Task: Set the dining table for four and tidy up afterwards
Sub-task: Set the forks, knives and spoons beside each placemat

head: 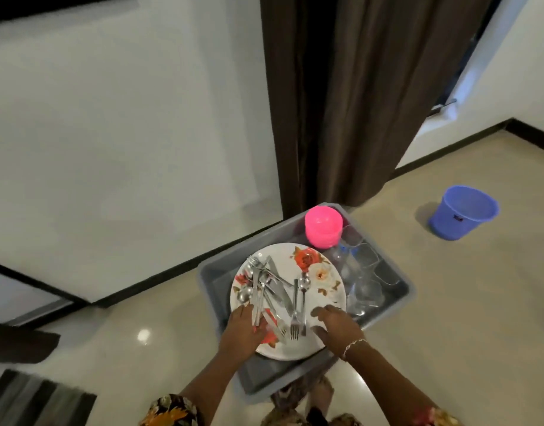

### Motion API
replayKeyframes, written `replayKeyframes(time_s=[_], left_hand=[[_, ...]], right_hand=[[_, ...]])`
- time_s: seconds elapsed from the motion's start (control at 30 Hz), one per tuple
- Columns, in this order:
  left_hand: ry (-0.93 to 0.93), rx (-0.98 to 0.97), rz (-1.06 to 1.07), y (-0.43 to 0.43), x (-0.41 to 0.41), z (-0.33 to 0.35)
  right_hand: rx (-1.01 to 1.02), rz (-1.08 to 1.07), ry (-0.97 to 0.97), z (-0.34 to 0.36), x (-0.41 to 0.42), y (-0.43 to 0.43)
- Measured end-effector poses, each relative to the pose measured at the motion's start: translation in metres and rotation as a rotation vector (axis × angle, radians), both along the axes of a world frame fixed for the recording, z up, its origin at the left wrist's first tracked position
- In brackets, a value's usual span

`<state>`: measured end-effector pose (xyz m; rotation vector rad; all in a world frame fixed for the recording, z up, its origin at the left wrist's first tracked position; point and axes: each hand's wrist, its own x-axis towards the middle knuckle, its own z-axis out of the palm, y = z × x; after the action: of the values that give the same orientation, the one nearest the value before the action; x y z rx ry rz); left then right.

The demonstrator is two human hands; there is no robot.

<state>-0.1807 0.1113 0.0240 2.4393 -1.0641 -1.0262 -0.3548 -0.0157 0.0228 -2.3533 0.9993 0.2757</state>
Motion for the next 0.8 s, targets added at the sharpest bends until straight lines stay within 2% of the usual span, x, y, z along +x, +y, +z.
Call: replayKeyframes(time_s=[0.3,0.63,0.8], left_hand=[[0.199,0.01,0.292,-0.032,0.021,-0.018],[0.255,0.094,0.398,-0.041,0.039,-0.061],[0.255,0.112,0.407,-0.047,0.041,-0.065]], right_hand=[[0.199,-0.153,0.094,-0.052,0.088,-0.034],[-0.09,-0.071,0.289,-0.099,0.123,-0.029],[0.128,-0.306,0.341,-0.102,0.123,-0.04]])
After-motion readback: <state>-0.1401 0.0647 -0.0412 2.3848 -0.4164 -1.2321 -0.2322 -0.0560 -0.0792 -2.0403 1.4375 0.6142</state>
